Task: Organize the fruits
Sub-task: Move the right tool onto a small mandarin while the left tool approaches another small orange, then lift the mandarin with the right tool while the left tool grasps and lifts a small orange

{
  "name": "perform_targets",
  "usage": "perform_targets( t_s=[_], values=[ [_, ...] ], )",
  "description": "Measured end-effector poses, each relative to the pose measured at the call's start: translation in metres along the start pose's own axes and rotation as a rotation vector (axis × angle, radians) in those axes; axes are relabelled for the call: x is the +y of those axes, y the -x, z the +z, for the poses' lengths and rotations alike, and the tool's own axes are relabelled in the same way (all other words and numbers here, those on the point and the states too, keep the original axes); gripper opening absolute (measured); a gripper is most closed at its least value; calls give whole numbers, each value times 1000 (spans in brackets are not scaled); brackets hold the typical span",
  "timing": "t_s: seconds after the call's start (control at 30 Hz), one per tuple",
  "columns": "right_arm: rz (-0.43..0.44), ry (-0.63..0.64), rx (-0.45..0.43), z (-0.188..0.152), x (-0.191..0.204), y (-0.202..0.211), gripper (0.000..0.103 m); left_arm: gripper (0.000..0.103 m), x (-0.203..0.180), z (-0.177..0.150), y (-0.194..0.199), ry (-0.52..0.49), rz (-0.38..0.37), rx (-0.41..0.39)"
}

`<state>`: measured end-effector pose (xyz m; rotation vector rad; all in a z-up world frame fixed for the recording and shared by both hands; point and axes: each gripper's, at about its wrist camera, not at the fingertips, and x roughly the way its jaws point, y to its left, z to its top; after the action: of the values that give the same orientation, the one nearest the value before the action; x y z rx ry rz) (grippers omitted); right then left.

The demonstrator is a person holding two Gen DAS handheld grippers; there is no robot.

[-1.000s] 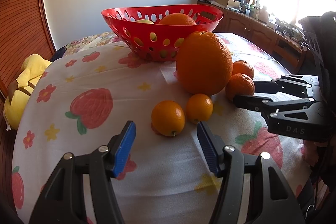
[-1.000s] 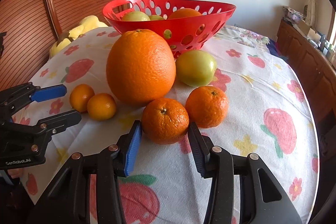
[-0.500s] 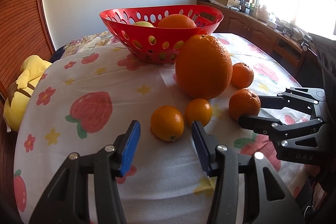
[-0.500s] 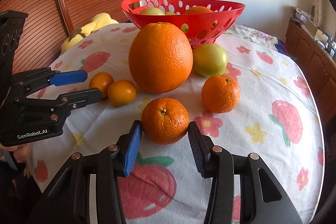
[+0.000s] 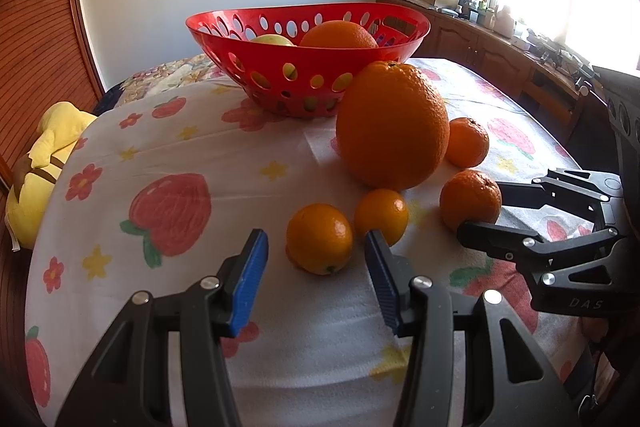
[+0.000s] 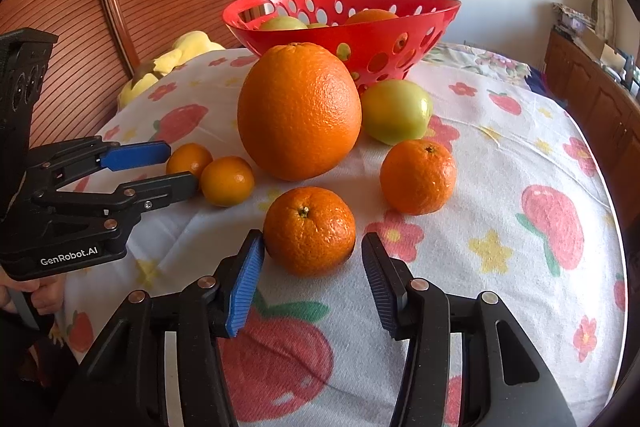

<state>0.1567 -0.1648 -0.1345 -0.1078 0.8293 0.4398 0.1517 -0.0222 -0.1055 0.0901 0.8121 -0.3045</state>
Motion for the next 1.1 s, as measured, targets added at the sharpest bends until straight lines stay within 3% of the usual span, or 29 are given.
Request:
perform_targets(
  t_s=[0.13,0.2,0.23,0.67,1.1],
  values=[
    [0,0,1,0,0,0,51,48,0,0,-1,3,-2,1],
    [1,0,2,-1,0,0,51,42,0,0,-2,5,-4,3],
    [0,0,3,-1,1,0,51,34,0,0,-2,6,-13,8],
    [3,15,0,-2,3,-1,46,33,3,-1,13,3,0,-21],
    [9,12,-30,4,2,10,45,33,4,18,43,-9,5,-98]
  ],
)
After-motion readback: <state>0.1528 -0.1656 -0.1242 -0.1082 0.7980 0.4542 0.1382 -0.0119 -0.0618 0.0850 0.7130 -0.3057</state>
